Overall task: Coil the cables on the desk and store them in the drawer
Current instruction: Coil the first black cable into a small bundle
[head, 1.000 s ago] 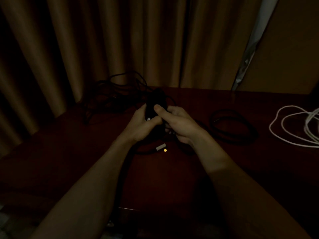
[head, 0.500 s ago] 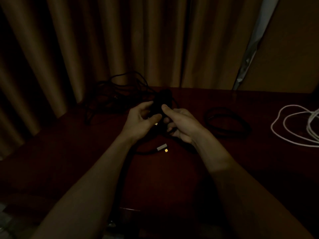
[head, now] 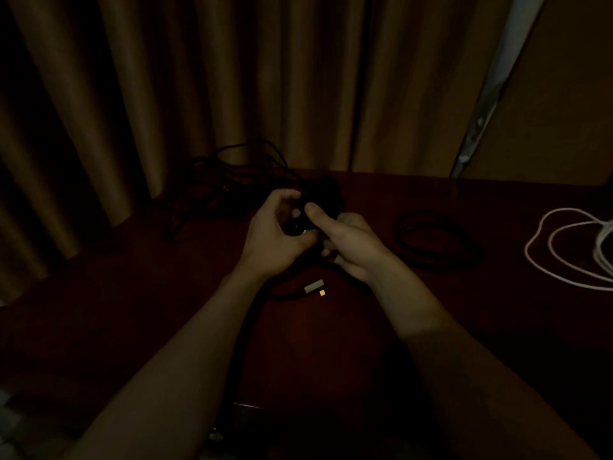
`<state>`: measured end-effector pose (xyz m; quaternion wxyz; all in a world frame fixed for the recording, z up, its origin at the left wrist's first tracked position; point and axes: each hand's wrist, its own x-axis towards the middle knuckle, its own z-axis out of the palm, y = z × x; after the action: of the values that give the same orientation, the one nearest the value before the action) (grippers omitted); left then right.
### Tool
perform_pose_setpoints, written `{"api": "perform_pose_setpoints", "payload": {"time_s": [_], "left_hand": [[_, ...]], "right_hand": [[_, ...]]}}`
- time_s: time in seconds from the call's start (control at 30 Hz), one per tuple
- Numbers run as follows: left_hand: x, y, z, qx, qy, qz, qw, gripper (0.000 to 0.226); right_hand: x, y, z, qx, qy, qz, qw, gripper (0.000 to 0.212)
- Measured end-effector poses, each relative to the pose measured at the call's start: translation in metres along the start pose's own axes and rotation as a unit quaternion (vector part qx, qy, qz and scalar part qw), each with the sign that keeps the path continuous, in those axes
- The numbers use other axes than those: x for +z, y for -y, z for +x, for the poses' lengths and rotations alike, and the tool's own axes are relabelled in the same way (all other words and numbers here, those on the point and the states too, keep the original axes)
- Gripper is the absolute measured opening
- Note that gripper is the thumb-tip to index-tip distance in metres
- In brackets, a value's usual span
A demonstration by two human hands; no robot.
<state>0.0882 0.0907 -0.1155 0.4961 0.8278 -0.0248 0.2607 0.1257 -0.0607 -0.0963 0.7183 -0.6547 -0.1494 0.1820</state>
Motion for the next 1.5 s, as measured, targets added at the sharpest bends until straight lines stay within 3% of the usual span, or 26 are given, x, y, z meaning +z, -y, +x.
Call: {"api": "perform_pose_setpoints", "payload": {"time_s": [0.1, 0.23, 0.43, 0.57, 0.73, 0.8, 0.9, 0.97, 1.13, 1.3, 1.4, 1.5], "left_hand": [[-0.002, -0.002, 0.001, -0.041, 0.073, -0.035, 0.996, 0.069], [-0.002, -0.003, 0.001, -0.026, 0.121, -0.069, 0.990, 0.044], [-0.001, 0.001, 0.002, -0.019, 0.077, -0.079, 0.994, 0.049], [0.000, 0.006, 0.004, -0.035, 0.044, -0.090, 0.994, 0.047], [0.002, 0.006, 0.005, -0.025, 0.009, -0.049, 0.998, 0.047], [0.002, 0.004, 0.002, 0.002, -0.026, -0.005, 1.000, 0.047], [0.004, 0.002, -0.001, 0.037, -0.060, 0.038, 0.997, 0.044], [0.003, 0.001, -0.001, 0.041, -0.060, 0.039, 0.997, 0.042], [0.000, -0.003, 0.000, -0.030, 0.049, -0.052, 0.997, 0.056], [-0.006, -0.001, 0.004, -0.039, 0.154, -0.101, 0.982, 0.090], [-0.007, 0.002, 0.006, -0.019, 0.177, -0.110, 0.978, 0.068], [-0.003, 0.003, 0.005, -0.018, 0.131, -0.110, 0.985, 0.061]], "right_hand": [[-0.005, -0.002, 0.002, -0.002, 0.015, -0.030, 0.999, 0.048], [-0.006, 0.000, 0.000, 0.007, 0.022, -0.063, 0.998, 0.052], [-0.009, 0.009, -0.002, 0.020, 0.004, -0.082, 0.996, 0.028], [-0.018, 0.013, 0.001, 0.031, 0.030, -0.172, 0.984, 0.042], [-0.012, 0.015, -0.001, 0.036, 0.030, -0.199, 0.979, 0.038], [0.001, 0.009, 0.000, 0.006, 0.002, -0.185, 0.983, 0.036], [0.014, 0.000, 0.004, -0.013, -0.049, -0.134, 0.990, 0.051], [0.013, 0.001, 0.003, -0.009, -0.041, -0.108, 0.993, 0.048], [-0.015, 0.008, 0.002, 0.021, 0.042, -0.092, 0.995, 0.041], [-0.034, 0.016, -0.002, 0.035, 0.104, -0.120, 0.987, 0.028], [-0.034, 0.020, -0.002, 0.038, 0.114, -0.150, 0.981, 0.024], [-0.029, 0.022, -0.001, 0.036, 0.079, -0.169, 0.982, 0.038]]}}
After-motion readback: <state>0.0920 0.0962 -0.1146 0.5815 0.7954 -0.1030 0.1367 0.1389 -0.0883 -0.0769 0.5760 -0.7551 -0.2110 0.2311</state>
